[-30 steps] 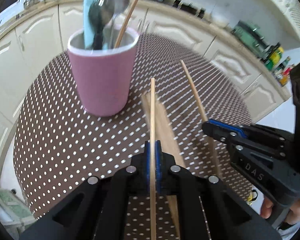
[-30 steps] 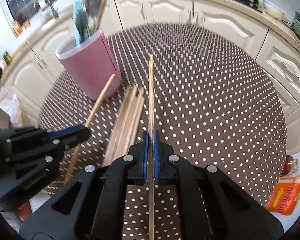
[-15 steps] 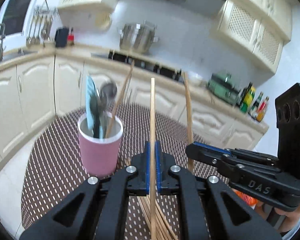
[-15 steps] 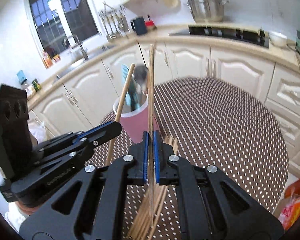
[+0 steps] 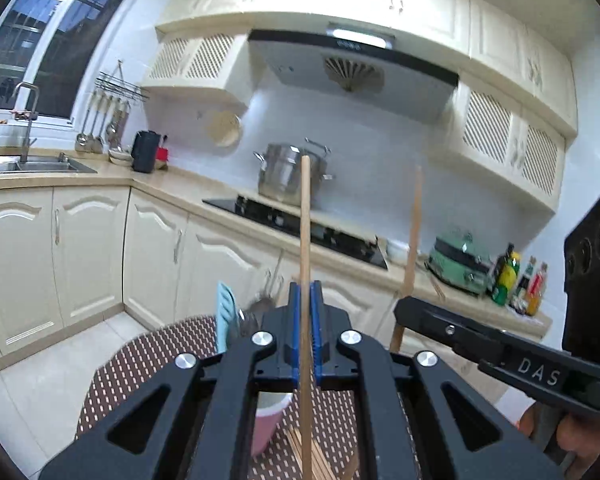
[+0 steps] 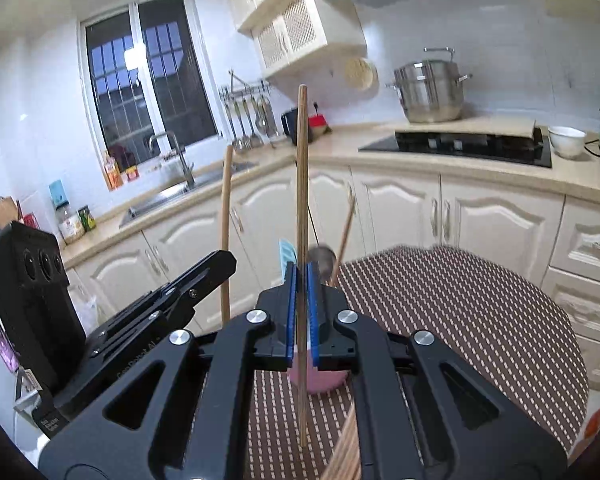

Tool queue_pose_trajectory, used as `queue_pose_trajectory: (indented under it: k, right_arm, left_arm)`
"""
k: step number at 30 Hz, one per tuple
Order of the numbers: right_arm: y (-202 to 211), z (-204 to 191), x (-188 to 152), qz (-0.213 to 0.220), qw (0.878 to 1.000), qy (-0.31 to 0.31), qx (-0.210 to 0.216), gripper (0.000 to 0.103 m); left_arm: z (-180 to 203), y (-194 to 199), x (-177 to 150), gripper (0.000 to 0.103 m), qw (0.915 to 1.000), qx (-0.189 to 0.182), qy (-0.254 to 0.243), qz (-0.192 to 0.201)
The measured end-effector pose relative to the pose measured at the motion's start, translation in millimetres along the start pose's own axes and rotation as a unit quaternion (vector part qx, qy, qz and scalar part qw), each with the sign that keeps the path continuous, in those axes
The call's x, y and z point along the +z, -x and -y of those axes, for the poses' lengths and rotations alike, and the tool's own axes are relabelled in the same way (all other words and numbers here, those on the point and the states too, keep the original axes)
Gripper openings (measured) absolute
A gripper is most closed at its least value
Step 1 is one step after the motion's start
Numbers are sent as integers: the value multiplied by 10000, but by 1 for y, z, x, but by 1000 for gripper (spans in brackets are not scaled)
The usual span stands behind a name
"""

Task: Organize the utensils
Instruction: 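Lift the chopsticks and carry both toward the pink holder, then lower both chopsticks into the pink holder and open both tools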

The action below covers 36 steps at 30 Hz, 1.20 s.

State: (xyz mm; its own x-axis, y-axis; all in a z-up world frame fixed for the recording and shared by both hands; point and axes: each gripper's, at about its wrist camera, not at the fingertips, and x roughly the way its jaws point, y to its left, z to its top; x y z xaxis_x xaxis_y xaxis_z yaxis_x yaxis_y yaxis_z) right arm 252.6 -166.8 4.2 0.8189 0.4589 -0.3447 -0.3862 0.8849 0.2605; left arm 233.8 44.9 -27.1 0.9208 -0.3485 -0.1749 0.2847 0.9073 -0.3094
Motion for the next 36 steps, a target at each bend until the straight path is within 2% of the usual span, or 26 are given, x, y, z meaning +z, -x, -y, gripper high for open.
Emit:
queue_pose_trajectory:
  k: [7, 15, 20, 26, 36]
  right_arm:
    - [-21, 6, 19, 505, 9986, -140, 116, 6]
    - [-45, 14, 21, 760, 9968, -228, 120, 6]
    - [-54, 21, 18, 778, 9965, -295, 106, 6]
    - [-61, 22, 7, 656, 9972, -333, 114, 6]
    - [-52, 12, -13, 560, 9981, -233, 60, 6]
  left_arm:
    - [-10, -14, 14, 5, 9969, 238, -119, 747]
    - [-25, -51, 13, 5, 9945, 476, -31, 933]
    - [-27, -58, 9, 5, 9912, 602, -104, 1176]
    - [-29, -63, -2, 5, 9915, 725, -248, 1051]
    - [-26, -36, -27, 5, 9942, 777, -404, 631]
